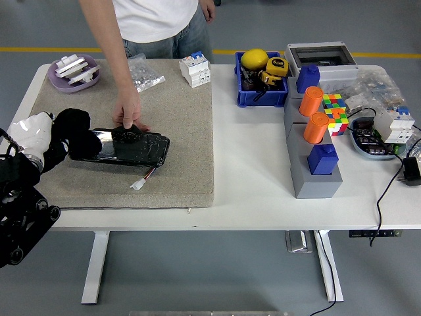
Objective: Pick the rag up,wipe the panel,place it on the desk
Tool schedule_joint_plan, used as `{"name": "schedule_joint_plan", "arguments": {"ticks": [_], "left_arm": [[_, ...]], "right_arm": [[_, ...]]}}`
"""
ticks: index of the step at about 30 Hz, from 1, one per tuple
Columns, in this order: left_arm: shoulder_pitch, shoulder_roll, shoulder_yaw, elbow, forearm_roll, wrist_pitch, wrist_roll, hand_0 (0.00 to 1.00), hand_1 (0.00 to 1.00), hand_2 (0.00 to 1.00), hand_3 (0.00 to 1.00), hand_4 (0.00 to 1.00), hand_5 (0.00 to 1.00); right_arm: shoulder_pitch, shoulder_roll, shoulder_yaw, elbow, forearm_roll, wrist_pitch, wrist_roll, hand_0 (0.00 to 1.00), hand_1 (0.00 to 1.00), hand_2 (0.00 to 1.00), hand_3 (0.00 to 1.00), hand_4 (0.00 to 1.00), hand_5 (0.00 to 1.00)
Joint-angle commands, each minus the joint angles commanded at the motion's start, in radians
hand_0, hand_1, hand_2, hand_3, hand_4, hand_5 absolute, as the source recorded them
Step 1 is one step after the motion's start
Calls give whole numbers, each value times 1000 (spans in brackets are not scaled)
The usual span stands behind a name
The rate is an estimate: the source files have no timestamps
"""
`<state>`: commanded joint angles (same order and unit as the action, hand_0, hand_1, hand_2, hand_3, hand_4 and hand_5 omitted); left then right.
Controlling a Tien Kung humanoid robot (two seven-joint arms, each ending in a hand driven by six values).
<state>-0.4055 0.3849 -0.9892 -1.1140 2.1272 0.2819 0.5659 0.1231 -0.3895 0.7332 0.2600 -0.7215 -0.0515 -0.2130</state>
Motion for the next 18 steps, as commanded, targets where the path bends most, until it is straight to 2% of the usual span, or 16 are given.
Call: {"name": "schedule_joint_plan", "arguments": {"ticks": [8,14,18], "left_arm": [[-9,-14,56,-47,-8,4,3,258,371,524,521,478,2],[-13,-40,125,-104,-13,4,11,259,370,523,521,478,2],[-10,-68,170,-142,-14,7,15,259,371,524,522,479,2]], "right_arm": [[1,1,2,0,2,0,1,768,596,612,569,998,508],[3,-1,-3,1,3,0,1,768,596,612,569,998,509],[2,-1,-6,0,6,1,1,768,596,612,568,998,510]]}}
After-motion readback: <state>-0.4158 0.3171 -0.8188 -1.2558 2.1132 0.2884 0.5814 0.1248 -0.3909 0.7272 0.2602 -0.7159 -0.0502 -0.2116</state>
